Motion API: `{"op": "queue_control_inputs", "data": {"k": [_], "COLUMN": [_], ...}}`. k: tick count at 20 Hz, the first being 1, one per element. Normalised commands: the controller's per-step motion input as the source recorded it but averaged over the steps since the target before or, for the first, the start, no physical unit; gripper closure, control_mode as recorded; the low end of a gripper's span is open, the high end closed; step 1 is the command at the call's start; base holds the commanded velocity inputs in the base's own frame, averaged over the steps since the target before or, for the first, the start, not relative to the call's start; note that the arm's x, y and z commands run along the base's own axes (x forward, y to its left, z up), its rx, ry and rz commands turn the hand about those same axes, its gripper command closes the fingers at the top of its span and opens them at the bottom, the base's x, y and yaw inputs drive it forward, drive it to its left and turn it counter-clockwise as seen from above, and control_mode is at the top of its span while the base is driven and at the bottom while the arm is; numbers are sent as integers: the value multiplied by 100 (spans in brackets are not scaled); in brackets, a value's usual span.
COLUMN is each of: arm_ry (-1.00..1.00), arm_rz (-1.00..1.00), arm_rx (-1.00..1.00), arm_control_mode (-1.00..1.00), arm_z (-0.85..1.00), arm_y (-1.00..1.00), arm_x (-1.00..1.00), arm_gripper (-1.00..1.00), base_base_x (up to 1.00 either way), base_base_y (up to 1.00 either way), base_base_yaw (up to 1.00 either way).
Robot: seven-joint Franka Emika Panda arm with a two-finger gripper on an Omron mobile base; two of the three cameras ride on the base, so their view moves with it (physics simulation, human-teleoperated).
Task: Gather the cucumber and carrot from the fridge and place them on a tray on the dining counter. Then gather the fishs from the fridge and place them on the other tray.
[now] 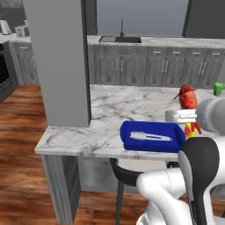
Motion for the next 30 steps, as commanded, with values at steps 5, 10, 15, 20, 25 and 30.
{"op": "queue_control_inputs", "data": {"k": [5,10,15,20,25,30], "arm_ry": [0,14,34,20,9,8], "arm_rz": [0,-7,-2,0,1,2], "arm_rx": [0,11,15,5,0,0], "arm_control_mode": [100,-100,-100,-100,-100,-100], "arm_z": [0,-3,-30,-61,-63,-45], "arm_y": [0,-15,-6,0,0,0], "arm_x": [0,67,100,66,37,22], "arm_gripper": [100,100,100,100,100,100], "base_base_x": [62,14,0,0,0,0], "base_base_y": [0,0,0,0,0,0], "base_base_yaw": [-22,-3,0,0,0,0]}}
